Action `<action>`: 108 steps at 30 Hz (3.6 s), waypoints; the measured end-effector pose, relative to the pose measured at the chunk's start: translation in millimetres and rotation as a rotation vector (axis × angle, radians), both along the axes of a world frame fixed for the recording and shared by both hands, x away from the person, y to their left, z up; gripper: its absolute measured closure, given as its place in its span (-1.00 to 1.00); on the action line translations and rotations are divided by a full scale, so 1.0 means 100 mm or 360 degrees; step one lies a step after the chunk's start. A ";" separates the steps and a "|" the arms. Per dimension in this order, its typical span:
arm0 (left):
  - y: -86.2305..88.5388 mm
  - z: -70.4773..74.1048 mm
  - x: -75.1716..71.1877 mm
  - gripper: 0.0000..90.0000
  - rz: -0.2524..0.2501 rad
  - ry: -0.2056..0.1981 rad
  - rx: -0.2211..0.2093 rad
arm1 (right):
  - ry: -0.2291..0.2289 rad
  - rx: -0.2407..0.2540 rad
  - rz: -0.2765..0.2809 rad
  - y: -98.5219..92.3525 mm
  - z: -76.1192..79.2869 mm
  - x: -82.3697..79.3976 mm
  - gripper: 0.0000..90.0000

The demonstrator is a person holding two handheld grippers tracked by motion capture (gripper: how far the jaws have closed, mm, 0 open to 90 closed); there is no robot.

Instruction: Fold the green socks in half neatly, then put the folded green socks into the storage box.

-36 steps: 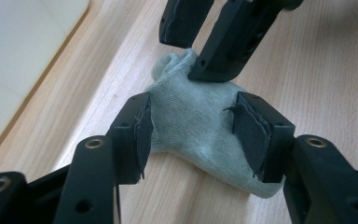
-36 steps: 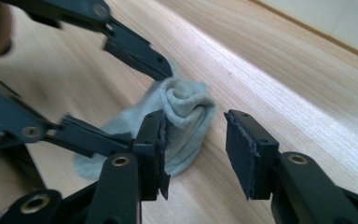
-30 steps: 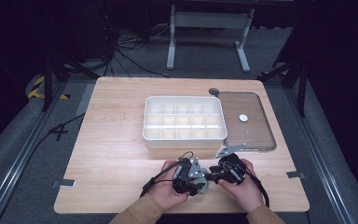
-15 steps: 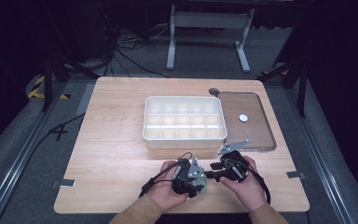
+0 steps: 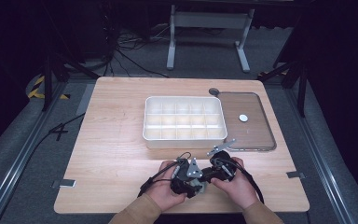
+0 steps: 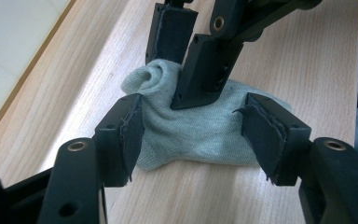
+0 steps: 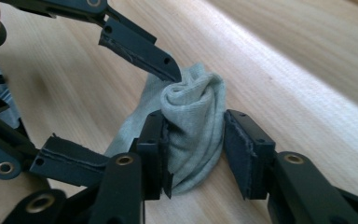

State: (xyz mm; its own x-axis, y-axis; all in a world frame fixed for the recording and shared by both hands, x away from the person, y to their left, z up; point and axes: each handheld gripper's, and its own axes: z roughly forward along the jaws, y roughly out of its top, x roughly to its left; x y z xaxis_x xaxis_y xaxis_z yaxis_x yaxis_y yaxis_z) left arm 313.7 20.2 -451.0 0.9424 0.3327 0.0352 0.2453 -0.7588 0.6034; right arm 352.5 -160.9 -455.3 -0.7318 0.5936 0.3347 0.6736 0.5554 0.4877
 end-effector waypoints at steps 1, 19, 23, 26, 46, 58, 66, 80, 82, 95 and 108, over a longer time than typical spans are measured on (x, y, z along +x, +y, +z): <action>0.00 0.00 0.00 -0.14 0.0003 -0.0001 -0.0001 | 0.0000 0.0000 0.0000 0.00 0.00 0.00 0.36; 0.16 0.07 0.00 -0.16 0.0062 -0.0010 -0.0026 | 0.0108 0.0038 0.0048 0.01 0.02 0.04 0.71; 0.29 0.15 0.04 -0.16 0.0117 -0.0031 -0.0050 | 0.0061 0.0001 0.0048 0.01 0.09 0.03 0.72; 0.34 0.17 0.06 -0.16 0.0135 -0.0036 -0.0066 | 0.0032 -0.0005 0.0021 -0.03 0.15 0.02 0.72; 0.98 0.24 0.20 -0.14 0.0429 0.0003 -0.0085 | -0.0206 -0.0014 -0.0058 -0.24 0.80 0.17 0.72; 1.03 0.28 0.25 -0.14 0.0496 -0.0001 -0.0107 | -0.0385 -0.0048 -0.0124 -0.39 1.19 0.32 0.72; 1.04 0.28 0.26 -0.14 0.0503 -0.0007 -0.0108 | -0.0495 -0.0117 -0.0175 -0.46 1.31 0.46 0.71; 1.16 0.30 0.25 -0.14 0.0555 -0.0024 -0.0114 | -0.0602 -0.0249 -0.0118 -0.48 1.49 0.71 0.70; 1.16 0.30 0.25 -0.14 0.0562 -0.0029 -0.0122 | -0.0609 -0.0260 -0.0120 -0.49 1.52 0.74 0.69; 1.18 0.31 0.26 -0.14 0.0586 -0.0013 -0.0143 | -0.0599 -0.0399 0.0039 -0.49 1.56 1.02 0.64; 1.33 0.30 0.16 -0.14 0.0640 -0.0013 -0.0176 | -0.0615 -0.0538 0.0284 -0.39 1.58 1.23 0.64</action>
